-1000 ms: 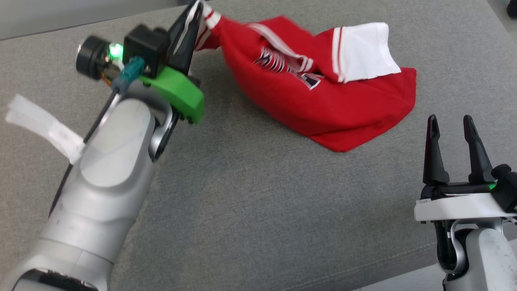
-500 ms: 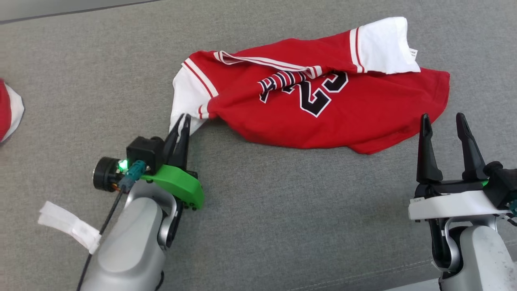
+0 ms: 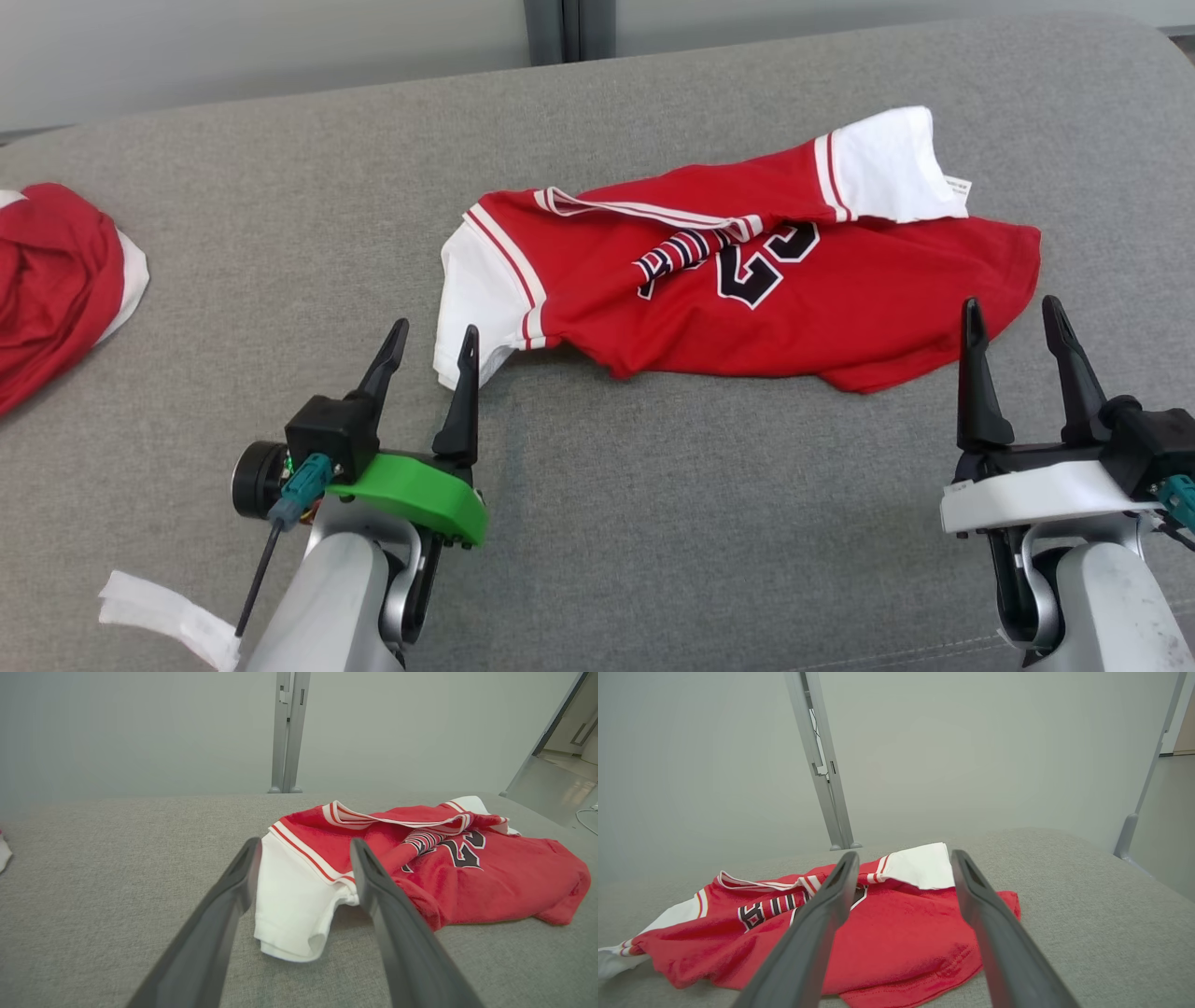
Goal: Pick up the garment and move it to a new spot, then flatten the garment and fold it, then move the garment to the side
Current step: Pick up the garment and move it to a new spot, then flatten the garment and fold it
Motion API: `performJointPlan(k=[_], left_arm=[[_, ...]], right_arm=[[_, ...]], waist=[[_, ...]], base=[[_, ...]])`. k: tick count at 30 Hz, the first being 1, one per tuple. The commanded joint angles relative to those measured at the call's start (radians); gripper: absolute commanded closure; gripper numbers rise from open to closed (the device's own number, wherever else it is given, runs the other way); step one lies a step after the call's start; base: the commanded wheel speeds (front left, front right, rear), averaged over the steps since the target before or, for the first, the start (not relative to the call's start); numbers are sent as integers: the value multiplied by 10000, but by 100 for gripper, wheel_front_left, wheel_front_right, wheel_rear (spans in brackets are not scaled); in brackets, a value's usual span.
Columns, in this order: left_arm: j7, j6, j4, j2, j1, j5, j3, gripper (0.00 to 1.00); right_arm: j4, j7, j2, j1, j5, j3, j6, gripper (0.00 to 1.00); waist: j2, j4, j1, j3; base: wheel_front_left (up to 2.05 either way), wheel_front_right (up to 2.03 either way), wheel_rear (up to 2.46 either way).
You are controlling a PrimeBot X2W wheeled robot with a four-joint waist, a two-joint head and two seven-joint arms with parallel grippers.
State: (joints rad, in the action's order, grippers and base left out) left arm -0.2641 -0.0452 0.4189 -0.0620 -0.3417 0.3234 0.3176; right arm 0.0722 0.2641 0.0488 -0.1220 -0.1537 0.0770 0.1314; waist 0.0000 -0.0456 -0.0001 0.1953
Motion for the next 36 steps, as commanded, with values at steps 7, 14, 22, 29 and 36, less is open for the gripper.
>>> performJointPlan(k=[7,14,22,29,36], left_arm=[[-5,-54,-696,86,1271,-214,-643,0],[-5,300,-1195,113,2414,224,-790,0],[-7,787,-1718,112,3122,245,-824,0],[-6,900,-1722,112,3346,199,-746,0],[-6,875,-1561,111,3249,160,-704,0]], right_arm=[[221,7,25,636,212,37,-14,0],[546,7,25,1249,13,-244,-14,0],[578,7,29,1539,-332,-733,-14,0],[675,7,29,1573,-471,-976,-14,0],[685,7,29,1557,-473,-1012,-14,0]], waist=[[0,278,1,-1338],[0,501,1,-1838],[0,639,1,-1954],[0,761,1,-2027],[0,821,1,-2001]], base=[[0,0,0],[0,0,0],[0,0,0],[0,0,0],[0,0,0]])
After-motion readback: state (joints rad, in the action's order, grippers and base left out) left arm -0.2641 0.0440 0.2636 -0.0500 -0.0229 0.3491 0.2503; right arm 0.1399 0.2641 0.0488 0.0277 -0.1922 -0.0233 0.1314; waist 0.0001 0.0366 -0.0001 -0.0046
